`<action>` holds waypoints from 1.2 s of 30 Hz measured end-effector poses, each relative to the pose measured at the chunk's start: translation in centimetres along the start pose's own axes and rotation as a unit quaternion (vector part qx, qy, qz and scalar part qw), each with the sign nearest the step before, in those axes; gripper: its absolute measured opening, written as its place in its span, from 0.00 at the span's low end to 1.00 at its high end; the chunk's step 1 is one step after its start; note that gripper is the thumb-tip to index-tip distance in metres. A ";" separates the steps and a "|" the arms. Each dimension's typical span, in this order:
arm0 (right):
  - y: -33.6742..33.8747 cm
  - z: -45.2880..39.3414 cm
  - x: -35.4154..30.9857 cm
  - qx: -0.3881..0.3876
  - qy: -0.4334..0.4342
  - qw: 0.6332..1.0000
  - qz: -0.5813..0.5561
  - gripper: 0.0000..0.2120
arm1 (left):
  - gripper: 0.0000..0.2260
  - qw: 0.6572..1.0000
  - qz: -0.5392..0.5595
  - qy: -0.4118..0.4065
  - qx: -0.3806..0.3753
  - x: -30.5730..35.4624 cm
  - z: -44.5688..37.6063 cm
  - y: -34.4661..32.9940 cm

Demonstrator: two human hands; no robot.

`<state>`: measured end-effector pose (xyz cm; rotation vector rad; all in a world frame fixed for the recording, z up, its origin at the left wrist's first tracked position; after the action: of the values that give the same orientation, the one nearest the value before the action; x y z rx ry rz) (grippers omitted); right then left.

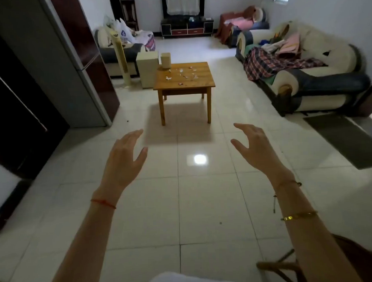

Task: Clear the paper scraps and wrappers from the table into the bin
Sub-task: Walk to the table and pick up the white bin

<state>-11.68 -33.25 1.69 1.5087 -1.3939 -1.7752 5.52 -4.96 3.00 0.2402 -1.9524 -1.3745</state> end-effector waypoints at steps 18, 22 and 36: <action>-2.7 3.1 0.9 -0.031 -0.020 0.999 -0.037 0.24 | 0.22 0.999 0.010 0.042 -0.023 -0.4 1.8 -2.6; -2.6 3.0 2.1 -0.030 -0.020 0.998 -0.043 0.24 | 0.22 0.998 0.018 0.051 -0.027 -0.3 1.8 -3.7; -5.5 -4.8 7.7 -0.076 -0.036 0.995 -0.056 0.22 | 0.22 0.993 0.043 0.095 -0.048 -2.7 -3.9 -9.1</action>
<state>-8.29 -39.31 -6.37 1.4799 -1.1979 -1.9739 7.75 -10.24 -5.55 0.2295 -1.7164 -1.3348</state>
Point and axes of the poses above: each hand's wrist, its own z-axis away from the middle knuckle, its own y-axis out of the back of the hand, x = y × z, the point moved 8 cm from there along -z, towards the middle knuckle, and after that the axes turned 14 degrees about -x, right-handed, at the moved point
